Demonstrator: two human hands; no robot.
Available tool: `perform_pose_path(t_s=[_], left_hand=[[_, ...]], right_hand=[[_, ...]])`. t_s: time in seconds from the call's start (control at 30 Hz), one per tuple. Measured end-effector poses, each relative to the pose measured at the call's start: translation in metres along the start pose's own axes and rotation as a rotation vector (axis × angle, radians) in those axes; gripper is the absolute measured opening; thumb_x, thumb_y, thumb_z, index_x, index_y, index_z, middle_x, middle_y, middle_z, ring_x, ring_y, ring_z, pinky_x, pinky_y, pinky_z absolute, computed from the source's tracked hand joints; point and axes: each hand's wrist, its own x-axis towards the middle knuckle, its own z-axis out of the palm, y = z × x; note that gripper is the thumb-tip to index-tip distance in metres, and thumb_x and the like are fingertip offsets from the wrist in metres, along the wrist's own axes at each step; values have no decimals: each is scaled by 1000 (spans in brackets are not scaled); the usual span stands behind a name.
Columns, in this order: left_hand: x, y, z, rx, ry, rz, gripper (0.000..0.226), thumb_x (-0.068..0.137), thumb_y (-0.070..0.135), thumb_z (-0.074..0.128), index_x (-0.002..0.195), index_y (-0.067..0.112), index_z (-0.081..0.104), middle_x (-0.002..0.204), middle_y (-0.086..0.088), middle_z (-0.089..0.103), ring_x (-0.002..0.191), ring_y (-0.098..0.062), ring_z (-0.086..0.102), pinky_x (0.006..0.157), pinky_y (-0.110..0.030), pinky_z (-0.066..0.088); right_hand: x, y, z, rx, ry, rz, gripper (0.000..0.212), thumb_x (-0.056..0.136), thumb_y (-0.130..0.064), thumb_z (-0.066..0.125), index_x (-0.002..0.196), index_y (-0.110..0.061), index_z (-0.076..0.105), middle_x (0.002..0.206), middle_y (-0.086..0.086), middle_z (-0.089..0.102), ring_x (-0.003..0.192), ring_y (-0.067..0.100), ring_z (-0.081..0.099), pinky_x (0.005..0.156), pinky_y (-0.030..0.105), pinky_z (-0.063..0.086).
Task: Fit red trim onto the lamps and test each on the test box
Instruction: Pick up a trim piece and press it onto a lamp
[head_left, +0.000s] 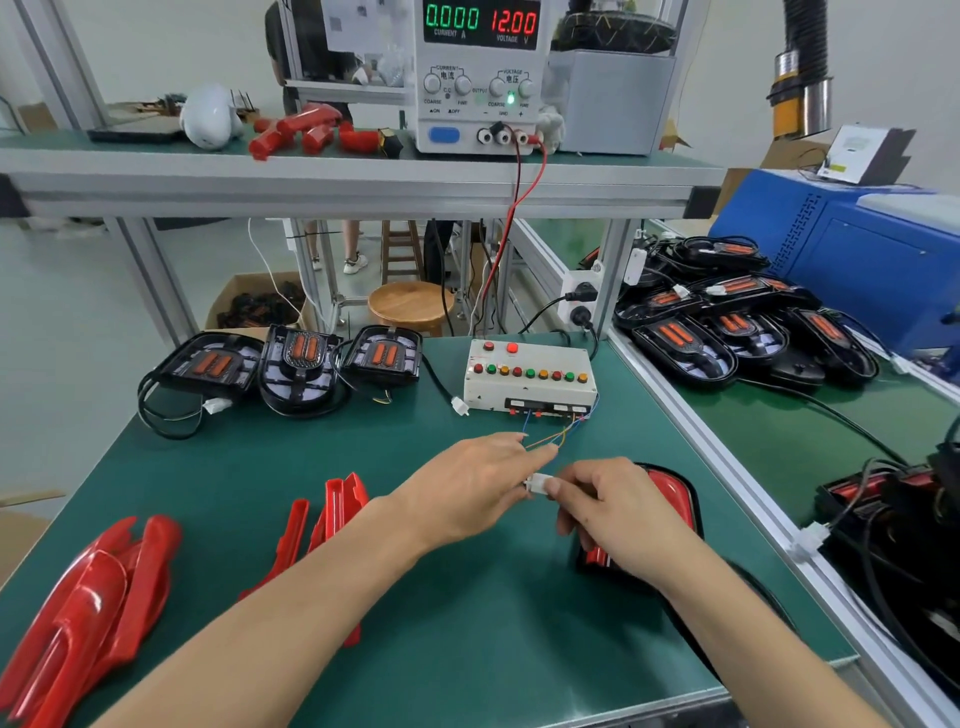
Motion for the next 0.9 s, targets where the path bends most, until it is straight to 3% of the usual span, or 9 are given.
perform_pose_path(t_s=[0.13, 0.27, 0.43, 0.57, 0.67, 0.73, 0.83, 0.9], left_hand=[[1, 4, -9, 33, -9, 80, 38, 86, 0, 77, 121, -10, 65, 77, -17, 66, 77, -37, 64, 85, -52, 59], [3, 7, -12, 18, -25, 77, 45, 85, -7, 74, 128, -10, 61, 79, -19, 67, 80, -38, 64, 79, -52, 59], [4, 9, -11, 20, -18, 78, 56, 85, -2, 75, 137, 1, 54, 87, -19, 69, 90, -37, 65, 72, -47, 58], [1, 9, -8, 18, -15, 118, 65, 85, 0, 77, 134, 13, 36, 83, -15, 66, 86, -34, 64, 71, -42, 57], [-2, 4, -6, 8, -25, 73, 47, 88, 4, 76, 130, 3, 55, 82, -14, 65, 82, -33, 61, 71, -39, 53], [-3, 1, -5, -11, -27, 53, 18, 94, 4, 70, 110, -3, 68, 77, -14, 62, 75, -34, 57, 73, -44, 53], [-8, -4, -6, 2, -15, 21, 4, 92, 0, 68, 95, -1, 71, 76, -13, 62, 72, -34, 57, 72, -44, 51], [-15, -7, -5, 42, -51, 6, 8, 89, -1, 68, 94, 4, 71, 78, -9, 63, 76, -32, 58, 78, -44, 52]], right_hand=[[-5, 2, 5, 71, 18, 8, 37, 100, -41, 59, 70, -21, 69, 60, 0, 72, 45, 13, 60, 47, 19, 43], [-6, -1, 4, 97, 17, 25, 37, 101, -41, 58, 72, -21, 69, 63, 2, 73, 48, 18, 64, 49, 24, 49], [-9, -5, 2, 125, 13, 48, 39, 101, -36, 60, 67, -18, 67, 54, -4, 68, 41, 9, 58, 46, 18, 43], [-11, -5, 3, 175, 16, 65, 40, 102, -34, 60, 64, -19, 65, 51, -4, 66, 39, 12, 56, 43, 18, 42], [-11, -8, 4, 114, -23, 61, 40, 101, -40, 59, 68, -18, 67, 57, 0, 70, 44, 16, 61, 46, 22, 46], [-8, -12, 3, -2, -30, 22, 39, 100, -44, 58, 68, -22, 67, 58, -4, 68, 47, 9, 60, 50, 20, 45], [-11, -12, -15, -155, 201, -5, 39, 99, -49, 54, 69, -27, 65, 66, -4, 58, 63, 6, 54, 60, 26, 33], [-23, 6, -42, -169, 434, 123, 44, 100, -50, 52, 71, -19, 63, 71, -4, 58, 68, 3, 53, 60, 27, 33]])
